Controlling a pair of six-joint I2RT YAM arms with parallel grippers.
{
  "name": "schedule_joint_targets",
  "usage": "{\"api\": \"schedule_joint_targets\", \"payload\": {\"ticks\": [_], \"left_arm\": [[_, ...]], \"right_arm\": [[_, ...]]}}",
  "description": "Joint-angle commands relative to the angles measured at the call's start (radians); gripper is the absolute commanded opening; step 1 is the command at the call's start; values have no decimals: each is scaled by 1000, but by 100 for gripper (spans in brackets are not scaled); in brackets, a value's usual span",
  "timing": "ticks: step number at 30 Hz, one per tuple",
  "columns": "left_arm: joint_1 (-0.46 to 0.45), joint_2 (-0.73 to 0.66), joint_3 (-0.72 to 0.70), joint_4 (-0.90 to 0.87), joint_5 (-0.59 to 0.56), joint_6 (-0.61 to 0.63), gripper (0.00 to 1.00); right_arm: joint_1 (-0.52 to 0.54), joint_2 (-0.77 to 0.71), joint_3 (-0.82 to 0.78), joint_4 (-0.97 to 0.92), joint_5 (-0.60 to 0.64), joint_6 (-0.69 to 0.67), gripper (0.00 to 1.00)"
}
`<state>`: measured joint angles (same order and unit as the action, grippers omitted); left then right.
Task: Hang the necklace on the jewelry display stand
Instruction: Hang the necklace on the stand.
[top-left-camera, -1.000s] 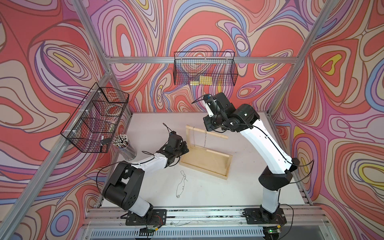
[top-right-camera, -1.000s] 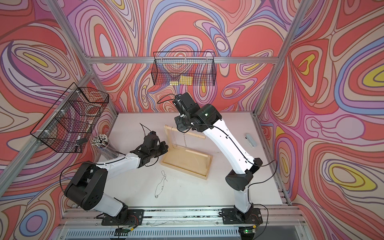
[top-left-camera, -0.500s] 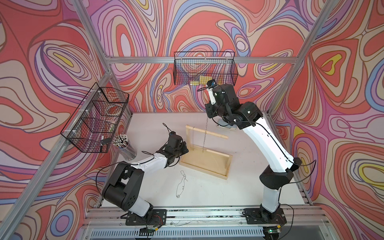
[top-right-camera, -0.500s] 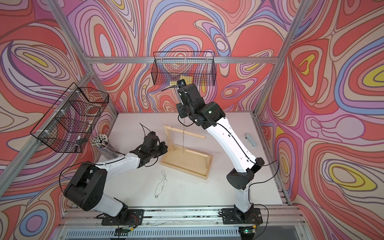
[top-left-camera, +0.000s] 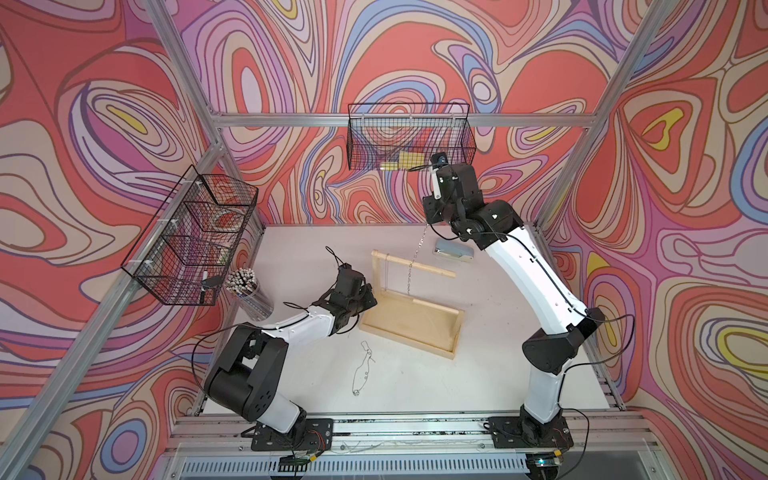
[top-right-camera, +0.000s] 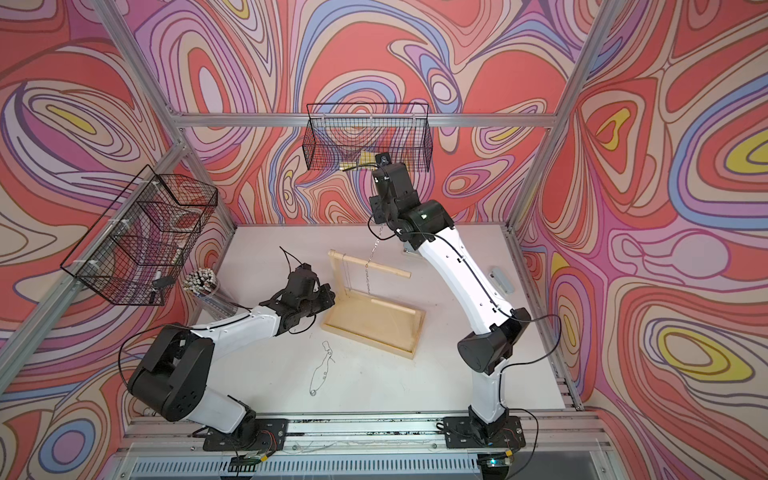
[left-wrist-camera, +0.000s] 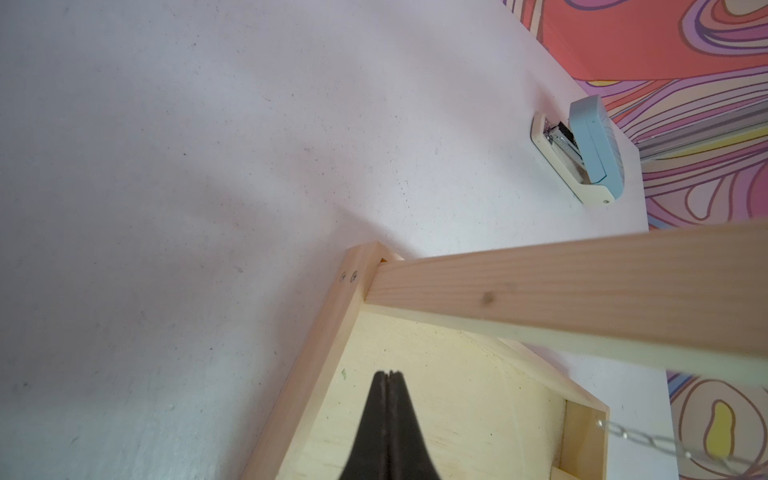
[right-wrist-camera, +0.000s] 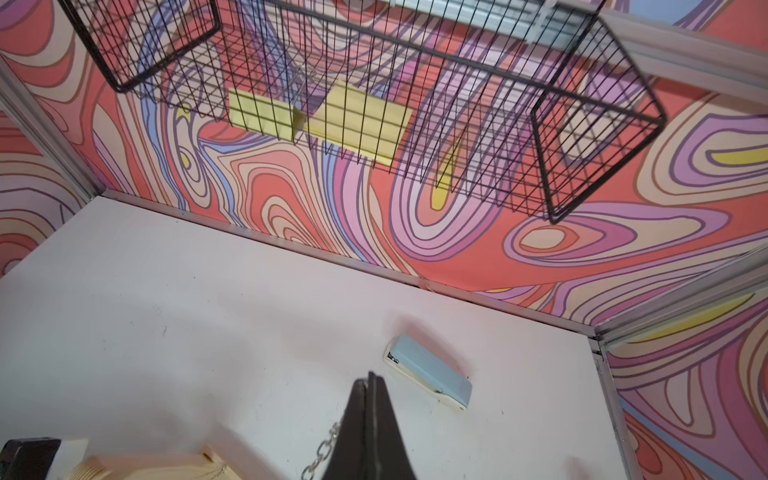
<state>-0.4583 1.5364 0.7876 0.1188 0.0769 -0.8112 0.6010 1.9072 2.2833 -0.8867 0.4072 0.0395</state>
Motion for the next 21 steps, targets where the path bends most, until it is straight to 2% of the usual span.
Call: {"api": "schedule_joint_targets", "payload": {"ticks": [1, 11, 21], "left_arm": [[-1, -21, -2, -29, -18, 24, 0], [0, -20, 1, -42, -16, 29, 0], [-1, -20, 10, -54, -19, 34, 0]], "right_arm": [[5, -22, -75, 45, -54, 22, 0], [4, -27, -248, 83, -83, 36, 0], [-24, 19, -297, 93, -130, 56, 0]]}}
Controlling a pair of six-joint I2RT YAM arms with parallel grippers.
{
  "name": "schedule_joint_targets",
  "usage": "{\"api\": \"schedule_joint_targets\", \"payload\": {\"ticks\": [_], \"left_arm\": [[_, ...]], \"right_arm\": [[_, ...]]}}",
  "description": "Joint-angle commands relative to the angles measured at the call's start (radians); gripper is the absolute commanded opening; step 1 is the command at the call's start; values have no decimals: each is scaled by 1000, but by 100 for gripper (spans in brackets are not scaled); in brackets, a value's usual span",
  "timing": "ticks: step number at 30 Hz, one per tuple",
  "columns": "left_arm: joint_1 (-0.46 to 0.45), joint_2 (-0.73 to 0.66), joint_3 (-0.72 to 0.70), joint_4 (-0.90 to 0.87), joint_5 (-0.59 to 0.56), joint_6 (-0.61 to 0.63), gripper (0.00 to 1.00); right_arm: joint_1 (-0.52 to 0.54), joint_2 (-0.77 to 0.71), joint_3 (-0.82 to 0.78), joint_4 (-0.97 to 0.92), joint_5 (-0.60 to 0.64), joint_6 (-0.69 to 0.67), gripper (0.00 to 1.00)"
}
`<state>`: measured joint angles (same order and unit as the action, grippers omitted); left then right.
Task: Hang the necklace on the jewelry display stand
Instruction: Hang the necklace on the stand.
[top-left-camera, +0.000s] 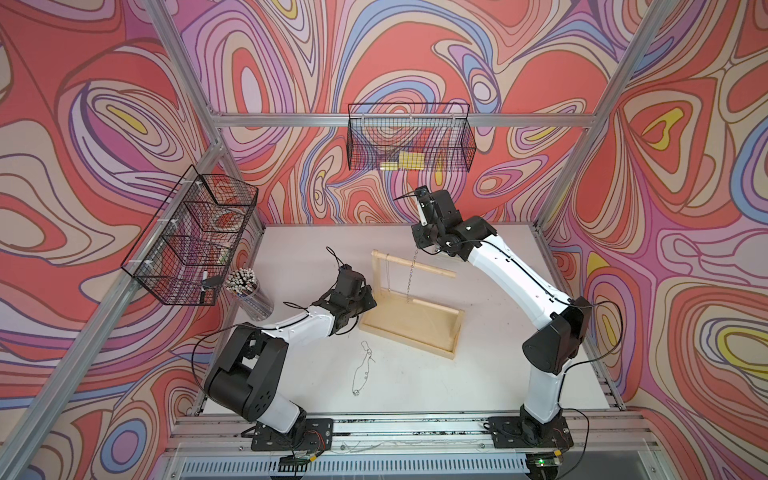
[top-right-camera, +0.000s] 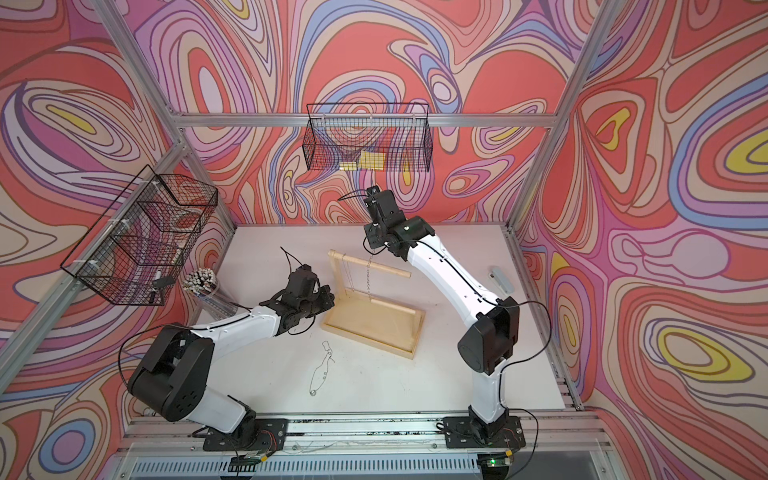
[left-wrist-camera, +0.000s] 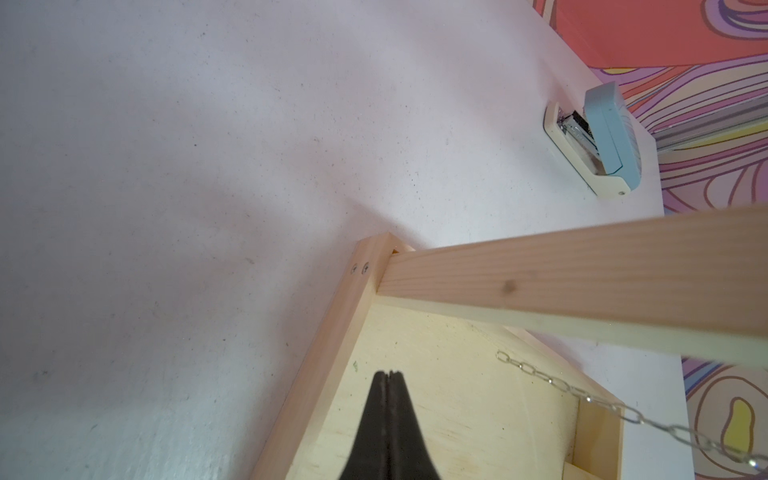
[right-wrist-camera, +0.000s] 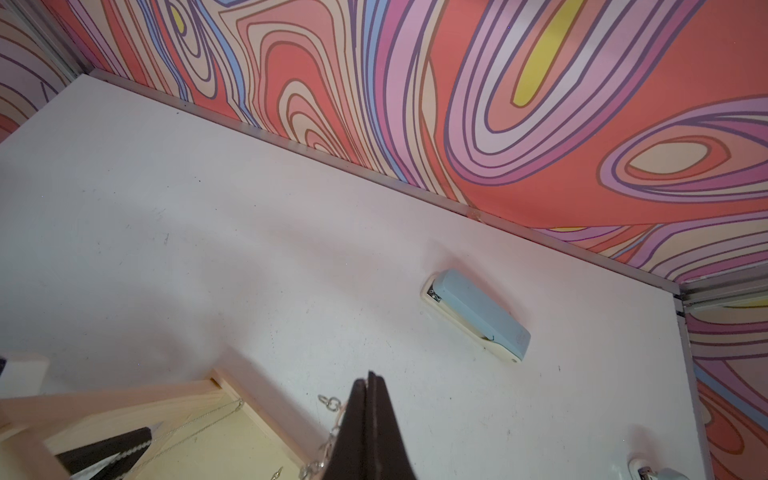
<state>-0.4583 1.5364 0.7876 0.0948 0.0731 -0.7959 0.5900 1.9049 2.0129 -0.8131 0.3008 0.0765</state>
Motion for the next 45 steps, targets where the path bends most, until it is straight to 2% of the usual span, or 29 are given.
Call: {"api": "schedule_joint_targets", "payload": {"ticks": [1, 10, 19, 33, 36, 40, 45], "left_arm": [[0, -19, 10, -30, -15, 20, 0], [0, -9, 9, -27, -14, 15, 0], [0, -22, -3, -30, -22, 17, 0], [0, -22, -10, -27, -21, 12, 0], [0, -22, -10, -26, -23, 12, 0], [-2, -20, -11, -24, -22, 11, 0], [0, -17, -11, -19, -22, 9, 0]], "right_arm": [[-17, 25, -34, 21, -30, 20, 0], [-43, 52, -104, 39, -86, 44, 0], [-49, 57, -123, 45, -157, 50, 0], [-48, 68, -109, 10, -193, 51, 3], [-48, 73, -108, 6, -195, 50, 9], [-48, 81, -98, -9, -210, 49, 24], [-49, 69, -103, -5, -211, 55, 26]]}}
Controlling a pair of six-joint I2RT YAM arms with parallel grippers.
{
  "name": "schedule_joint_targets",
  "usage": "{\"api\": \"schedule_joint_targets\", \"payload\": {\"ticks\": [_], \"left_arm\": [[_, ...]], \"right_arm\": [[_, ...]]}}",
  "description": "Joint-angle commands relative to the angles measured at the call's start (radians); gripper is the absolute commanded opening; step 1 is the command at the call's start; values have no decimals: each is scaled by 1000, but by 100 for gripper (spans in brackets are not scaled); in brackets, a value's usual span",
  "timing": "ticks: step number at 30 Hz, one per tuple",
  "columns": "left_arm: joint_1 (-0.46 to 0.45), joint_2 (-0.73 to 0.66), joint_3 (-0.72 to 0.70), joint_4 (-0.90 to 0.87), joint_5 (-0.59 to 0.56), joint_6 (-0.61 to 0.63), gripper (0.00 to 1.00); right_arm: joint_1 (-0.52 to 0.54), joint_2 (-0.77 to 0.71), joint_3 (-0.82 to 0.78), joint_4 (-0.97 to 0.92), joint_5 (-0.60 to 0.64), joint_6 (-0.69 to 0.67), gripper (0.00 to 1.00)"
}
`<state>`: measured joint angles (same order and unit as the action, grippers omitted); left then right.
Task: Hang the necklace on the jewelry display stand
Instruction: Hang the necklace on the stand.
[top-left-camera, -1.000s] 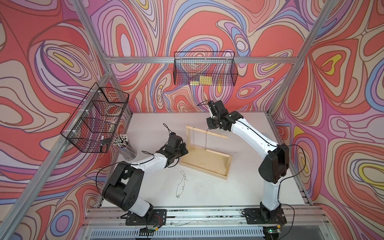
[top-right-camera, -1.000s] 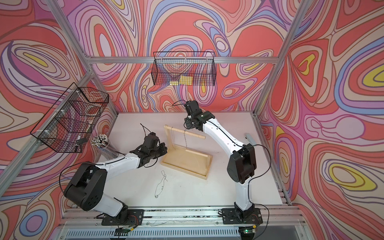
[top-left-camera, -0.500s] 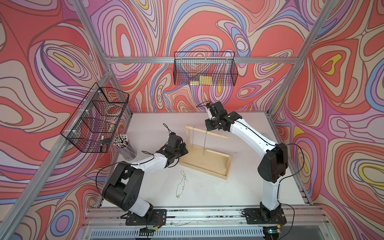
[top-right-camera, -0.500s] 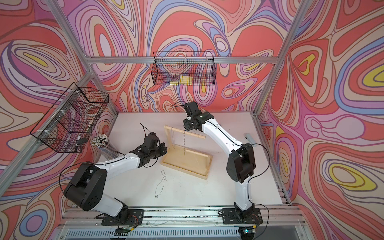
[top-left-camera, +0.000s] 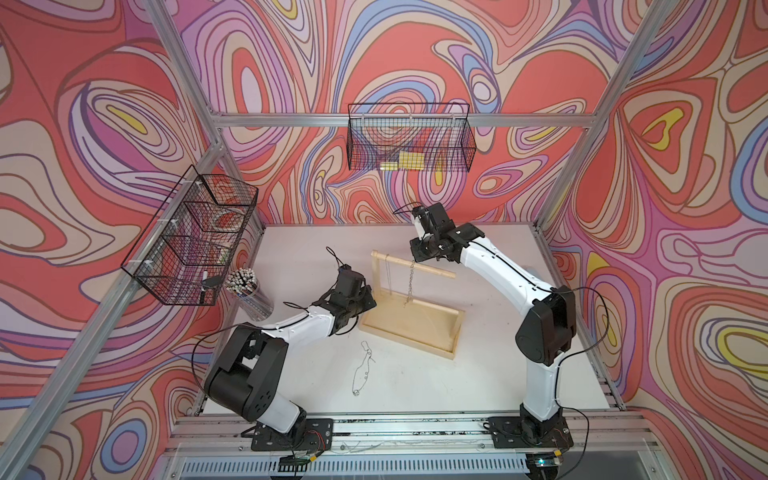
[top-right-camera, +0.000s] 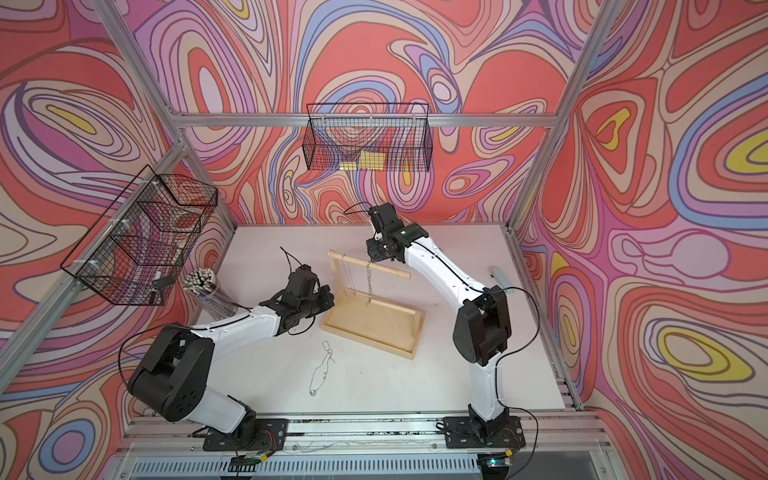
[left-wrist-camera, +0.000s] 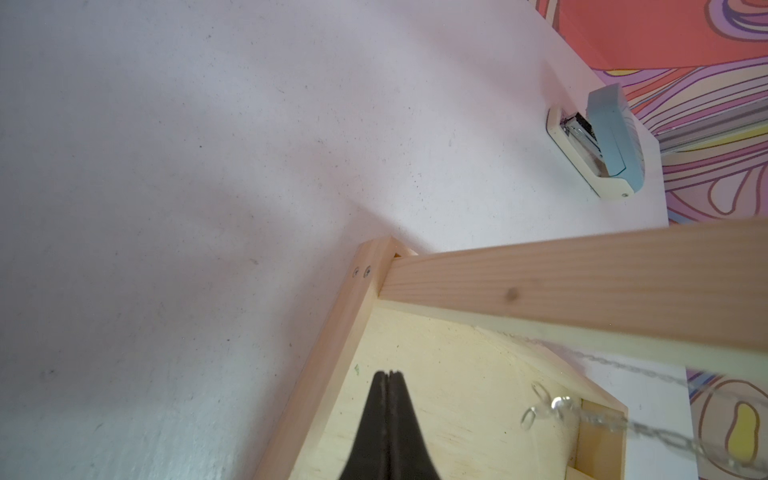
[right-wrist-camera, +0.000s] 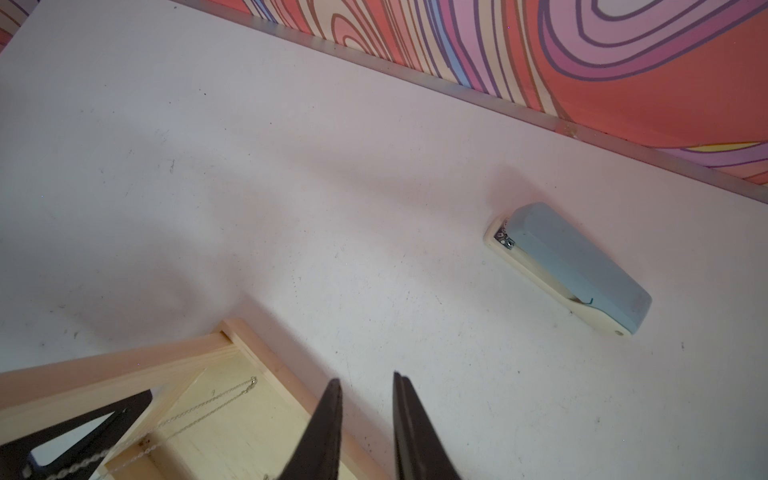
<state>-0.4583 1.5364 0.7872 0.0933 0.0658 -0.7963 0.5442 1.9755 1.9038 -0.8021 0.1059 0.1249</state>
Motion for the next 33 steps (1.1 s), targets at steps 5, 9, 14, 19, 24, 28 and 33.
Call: {"api": "schedule_joint_targets", "payload": {"ticks": [5, 9, 14, 19, 24, 28, 33], "left_arm": [[-1, -19, -11, -20, -16, 11, 0], [-1, -24, -7, -25, -9, 12, 0], [0, -44, 30, -94, -3, 29, 0], [-2, -87, 86, -232, -63, 82, 10], [-1, -87, 113, -286, -42, 115, 11], [0, -82, 86, -288, -30, 106, 6], [-1, -95, 38, -285, -11, 100, 1]], "right_arm": [[-2, -14, 15, -17, 7, 7, 26], [-4, -43, 17, -18, 30, 5, 26], [-4, -102, 18, -30, 58, 7, 39], [-3, -196, -21, -53, 131, 47, 48], [-2, -382, -194, -79, 250, 148, 48], [0, -524, -349, -129, 261, 233, 40], [122, -612, -523, -190, 174, 307, 29]]}}
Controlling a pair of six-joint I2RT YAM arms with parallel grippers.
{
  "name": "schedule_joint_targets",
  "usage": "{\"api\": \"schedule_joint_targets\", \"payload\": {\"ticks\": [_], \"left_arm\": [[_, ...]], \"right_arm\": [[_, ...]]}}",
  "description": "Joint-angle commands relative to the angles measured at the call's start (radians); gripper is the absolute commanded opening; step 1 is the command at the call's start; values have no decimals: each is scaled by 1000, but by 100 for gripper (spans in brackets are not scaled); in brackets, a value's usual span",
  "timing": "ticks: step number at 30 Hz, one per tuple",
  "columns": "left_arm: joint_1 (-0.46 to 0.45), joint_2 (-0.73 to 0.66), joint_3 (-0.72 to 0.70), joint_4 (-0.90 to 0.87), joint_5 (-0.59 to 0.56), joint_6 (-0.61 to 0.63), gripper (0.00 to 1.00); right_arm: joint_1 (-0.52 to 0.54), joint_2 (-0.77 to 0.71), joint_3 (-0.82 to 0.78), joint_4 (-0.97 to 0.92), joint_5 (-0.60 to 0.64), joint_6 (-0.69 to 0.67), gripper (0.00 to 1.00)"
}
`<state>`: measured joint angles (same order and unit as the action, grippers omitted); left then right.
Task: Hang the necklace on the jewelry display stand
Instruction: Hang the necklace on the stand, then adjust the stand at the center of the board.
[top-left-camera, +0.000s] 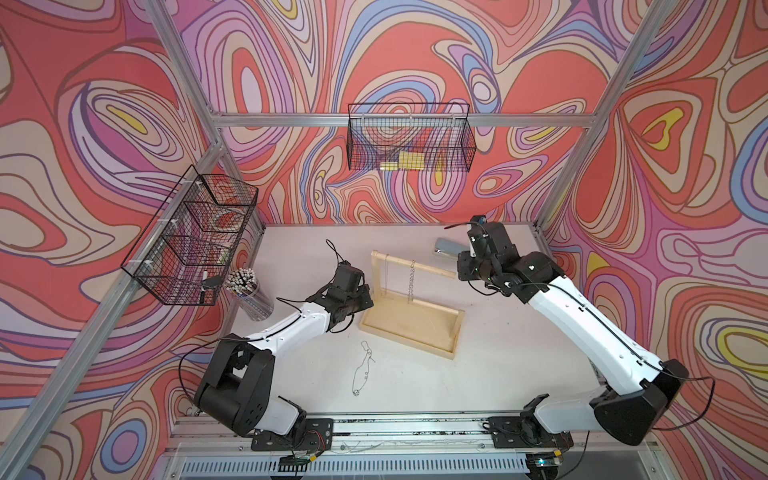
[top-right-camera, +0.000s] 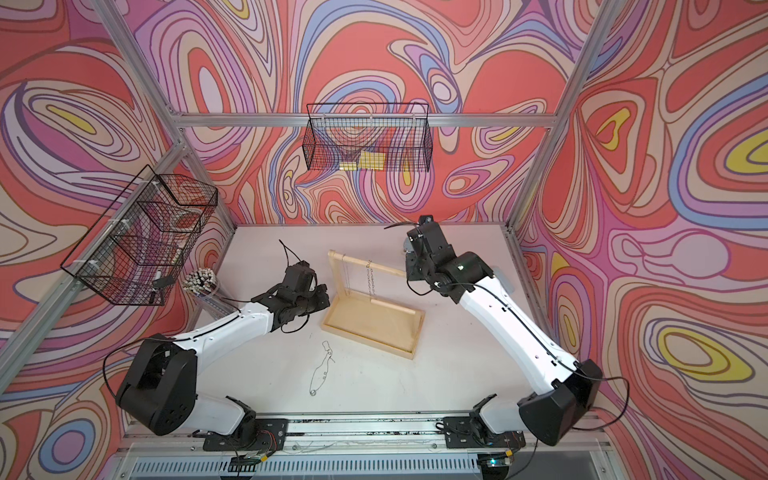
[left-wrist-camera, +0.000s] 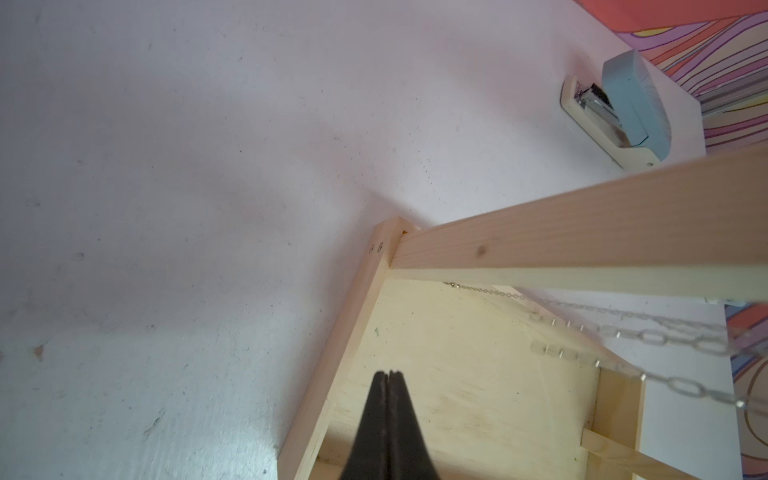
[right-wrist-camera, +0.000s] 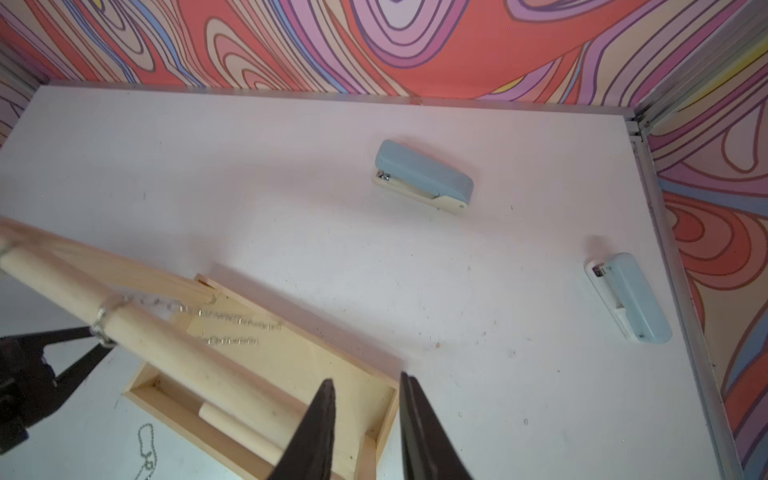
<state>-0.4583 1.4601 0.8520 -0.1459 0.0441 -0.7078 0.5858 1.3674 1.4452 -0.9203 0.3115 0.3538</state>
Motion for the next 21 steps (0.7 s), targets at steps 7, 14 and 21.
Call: {"api": "schedule_joint_targets", "payload": {"ticks": [7, 14, 21], "left_arm": [[-1, -48, -49, -69, 6, 16, 0], [0, -63, -51, -77, 4, 13, 0], [-1, -51, -47, -67, 18, 14, 0]], "right_arm": [[254, -48, -184, -154, 0, 254, 9], [270, -98, -364, -125, -33, 349, 0], [269, -59, -424, -47, 19, 339, 0]]}}
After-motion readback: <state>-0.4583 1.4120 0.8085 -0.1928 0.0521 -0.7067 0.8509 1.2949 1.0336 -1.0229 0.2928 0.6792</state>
